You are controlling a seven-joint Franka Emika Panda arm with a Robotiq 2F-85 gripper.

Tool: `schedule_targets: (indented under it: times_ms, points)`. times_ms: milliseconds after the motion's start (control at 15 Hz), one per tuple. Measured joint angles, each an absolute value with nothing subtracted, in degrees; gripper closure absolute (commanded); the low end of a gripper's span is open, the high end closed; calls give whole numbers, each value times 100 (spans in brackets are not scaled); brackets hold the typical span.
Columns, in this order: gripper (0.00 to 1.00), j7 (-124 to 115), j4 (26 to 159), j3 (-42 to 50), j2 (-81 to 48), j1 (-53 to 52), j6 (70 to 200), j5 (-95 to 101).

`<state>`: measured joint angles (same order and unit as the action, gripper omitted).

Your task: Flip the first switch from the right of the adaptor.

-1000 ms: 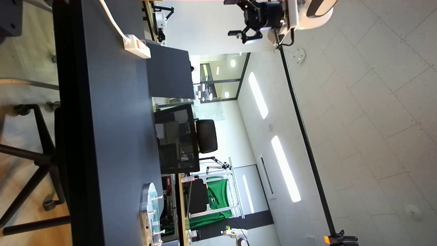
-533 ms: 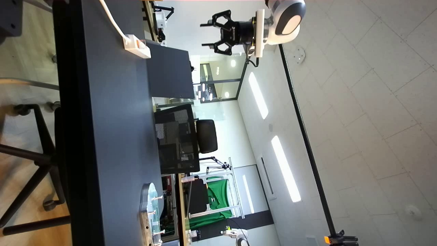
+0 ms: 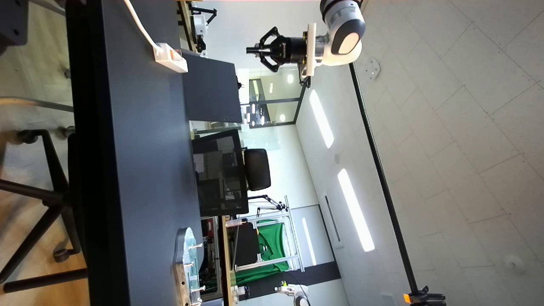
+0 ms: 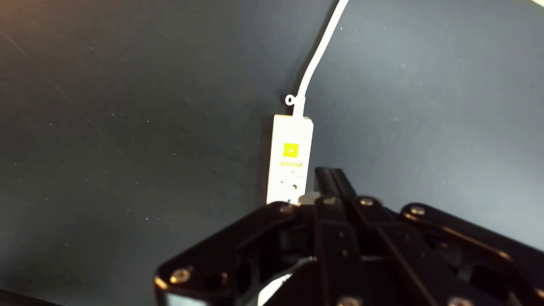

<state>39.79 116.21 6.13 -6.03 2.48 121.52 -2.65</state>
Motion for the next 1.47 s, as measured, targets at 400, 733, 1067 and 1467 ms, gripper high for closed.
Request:
schedule_targets:
  times_ms: [400,733,1067,1467]
  points:
    - [99,3752,11480,582,-696,293,12077,-326]
    - [99,3733,11480,579,-696,294,12077,-327]
    - [100,3729,11480,579,-696,294,12076,-327]
    - [100,3787,11489,473,-833,382,12379,-564]
